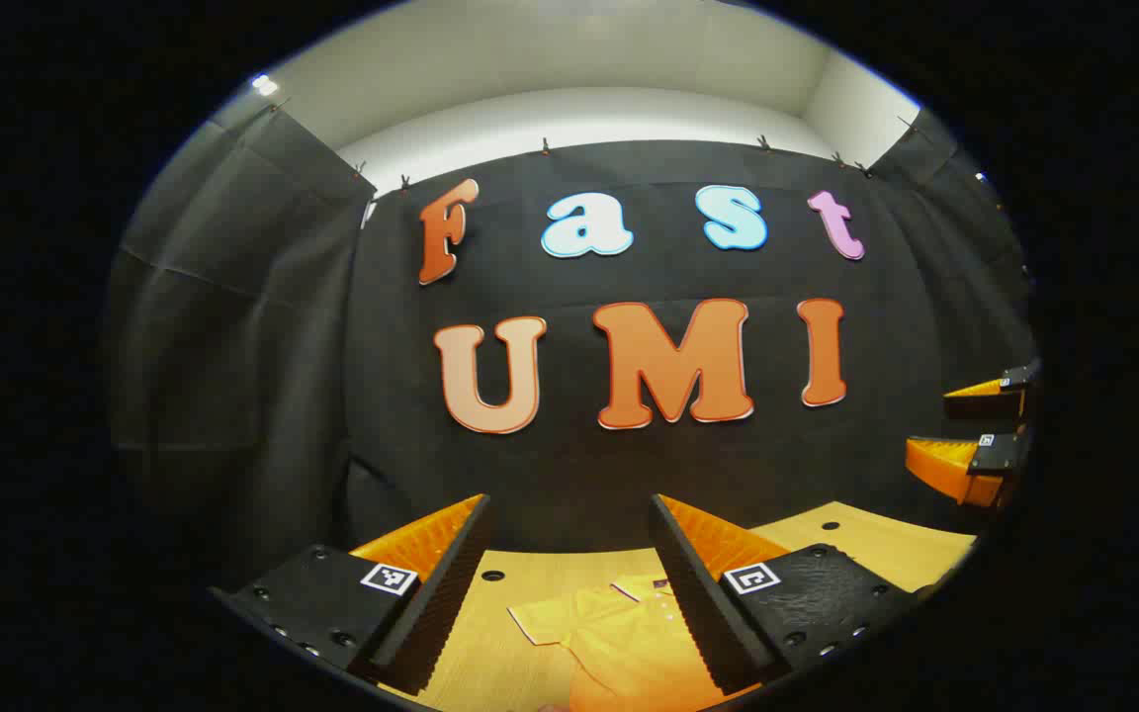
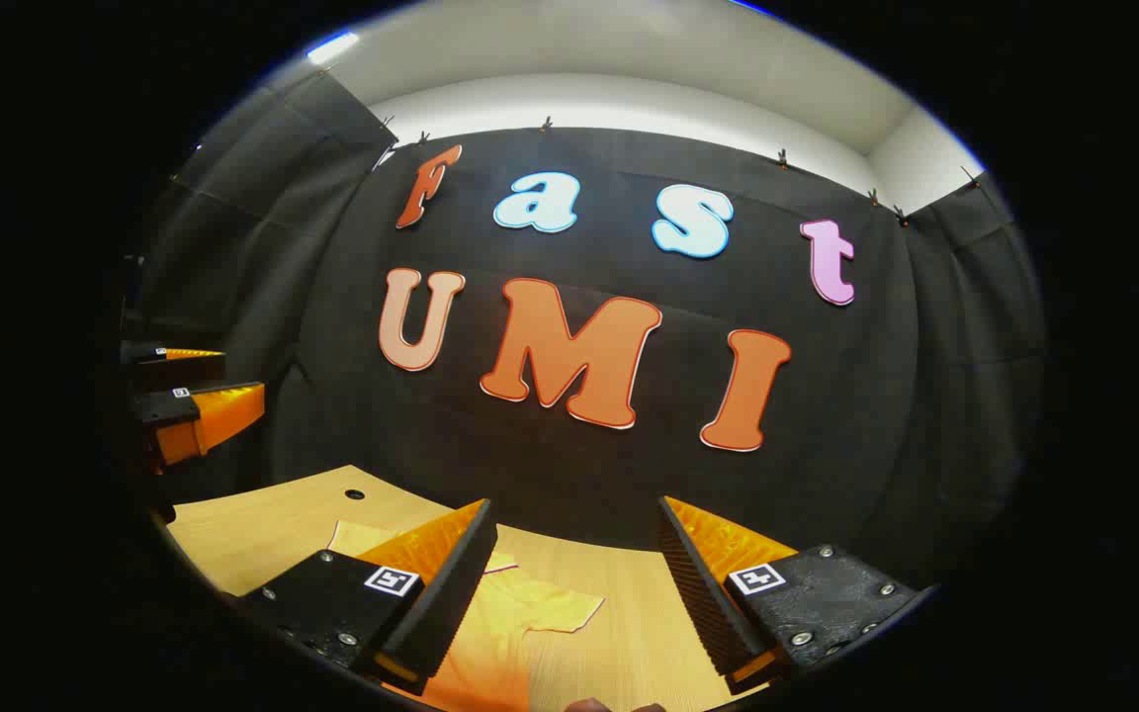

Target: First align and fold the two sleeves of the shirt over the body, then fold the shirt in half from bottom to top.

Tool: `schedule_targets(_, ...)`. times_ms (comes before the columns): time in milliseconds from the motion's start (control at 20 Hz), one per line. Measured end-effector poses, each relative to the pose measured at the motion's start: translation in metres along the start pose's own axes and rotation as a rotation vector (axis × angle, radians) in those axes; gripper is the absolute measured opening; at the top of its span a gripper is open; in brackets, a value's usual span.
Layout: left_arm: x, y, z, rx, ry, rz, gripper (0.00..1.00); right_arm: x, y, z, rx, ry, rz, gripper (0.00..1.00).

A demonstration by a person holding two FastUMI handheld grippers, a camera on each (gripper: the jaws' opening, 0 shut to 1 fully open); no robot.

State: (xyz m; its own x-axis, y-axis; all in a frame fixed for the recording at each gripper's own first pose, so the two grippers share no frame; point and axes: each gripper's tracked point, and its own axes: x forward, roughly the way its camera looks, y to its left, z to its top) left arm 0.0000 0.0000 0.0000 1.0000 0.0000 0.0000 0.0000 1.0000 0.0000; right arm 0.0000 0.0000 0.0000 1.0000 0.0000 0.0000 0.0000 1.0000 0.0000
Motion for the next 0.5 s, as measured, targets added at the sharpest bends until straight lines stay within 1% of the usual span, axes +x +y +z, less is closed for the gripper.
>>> schedule_targets(50,0.003,-0.001,0.002,-0.007,-0.006,0.031,0.97,0.006,0.004,-0.003,0.013,-0.004,0.027,0.98)
schedule_targets(100,0.003,-0.006,0.003,-0.021,-0.006,0.057,0.97,0.013,0.004,-0.005,0.024,-0.001,0.037,0.98)
schedule_targets(200,0.004,-0.021,0.003,-0.023,-0.004,0.070,0.97,0.021,0.006,-0.010,0.056,0.000,0.070,0.98)
schedule_targets(250,0.007,-0.030,0.003,-0.002,-0.002,0.059,0.96,0.024,0.007,-0.012,0.063,-0.001,0.088,0.98)
schedule_targets(300,0.009,-0.034,0.002,0.044,0.004,0.069,0.96,0.029,0.007,-0.014,0.061,-0.005,0.099,0.98)
schedule_targets(350,0.010,-0.030,0.006,0.096,-0.021,0.111,0.97,0.031,0.005,-0.019,0.062,-0.004,0.103,0.98)
schedule_targets(400,0.007,-0.032,0.003,0.118,-0.023,0.127,0.97,0.034,0.006,-0.025,0.070,0.005,0.110,0.98)
schedule_targets(450,0.007,-0.041,-0.002,0.106,-0.007,0.098,0.96,0.035,0.006,-0.032,0.082,0.026,0.111,0.98)
schedule_targets(500,0.009,-0.054,-0.011,0.081,0.018,0.059,0.98,0.035,0.006,-0.038,0.097,0.052,0.110,0.98)
